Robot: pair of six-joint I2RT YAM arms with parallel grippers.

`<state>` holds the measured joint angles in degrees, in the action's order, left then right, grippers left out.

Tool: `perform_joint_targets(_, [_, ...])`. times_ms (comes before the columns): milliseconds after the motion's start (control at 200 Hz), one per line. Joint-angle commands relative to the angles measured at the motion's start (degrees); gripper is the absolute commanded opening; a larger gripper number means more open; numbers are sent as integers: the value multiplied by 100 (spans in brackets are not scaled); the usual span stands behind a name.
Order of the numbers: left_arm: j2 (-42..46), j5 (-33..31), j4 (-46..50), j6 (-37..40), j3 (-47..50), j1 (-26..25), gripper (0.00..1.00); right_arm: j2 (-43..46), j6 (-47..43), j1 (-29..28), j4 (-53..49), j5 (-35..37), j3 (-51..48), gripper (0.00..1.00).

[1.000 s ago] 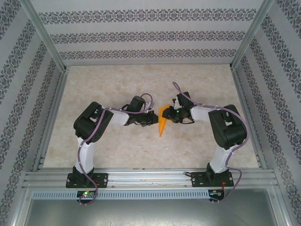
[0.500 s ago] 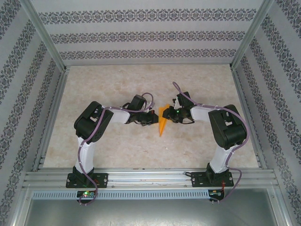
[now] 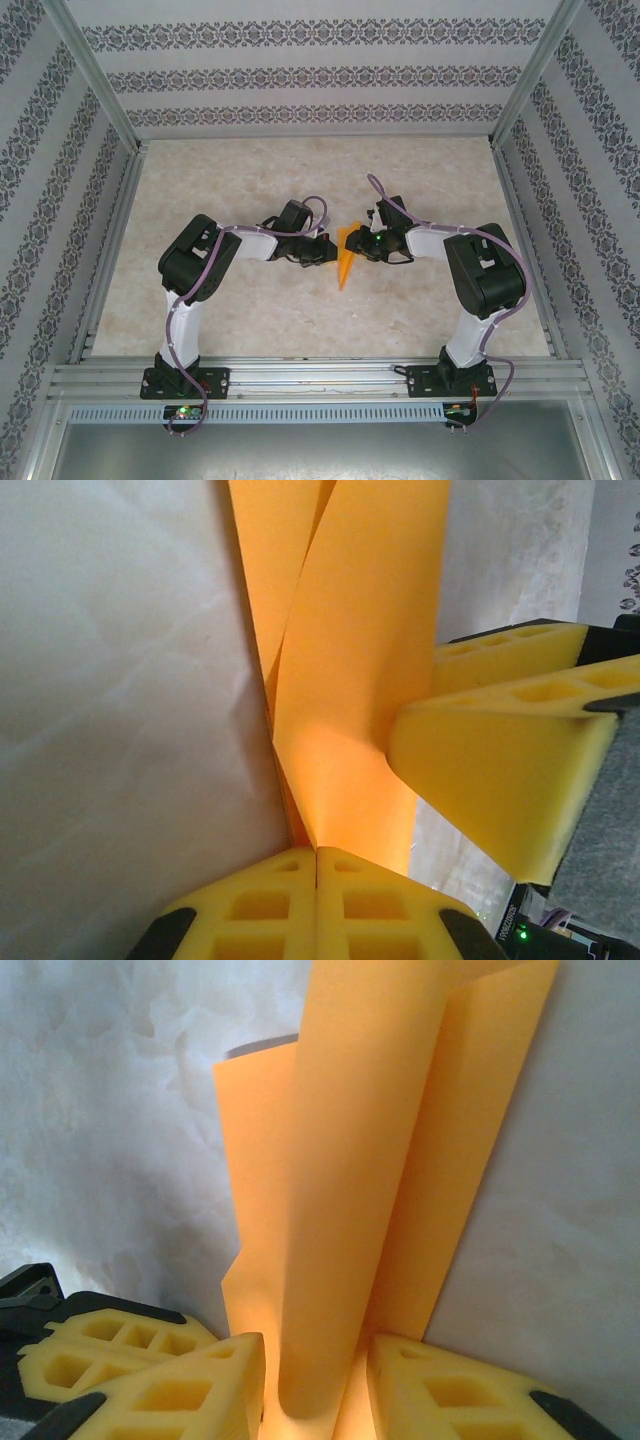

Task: Fold a paper plane with a square sheet of paper (fold left side to right side)
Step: Fold the wing for the fifth time at the center of the table.

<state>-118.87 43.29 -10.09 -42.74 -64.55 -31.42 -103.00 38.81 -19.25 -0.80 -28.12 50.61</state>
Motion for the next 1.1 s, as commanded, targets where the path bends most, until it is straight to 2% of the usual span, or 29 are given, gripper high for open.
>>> perform_joint_targets(0, [-295, -377, 177, 196, -92, -13, 2, 69, 30, 32, -287, 87, -226, 36])
perform_joint_targets(370, [-304, -410, 270, 230, -169, -66, 2, 246, 48, 83, -125, 132, -359, 38])
perform_joint_targets(1094, [51, -391, -172, 328, 20, -154, 2, -346, -345, 105, -195, -283, 163, 37])
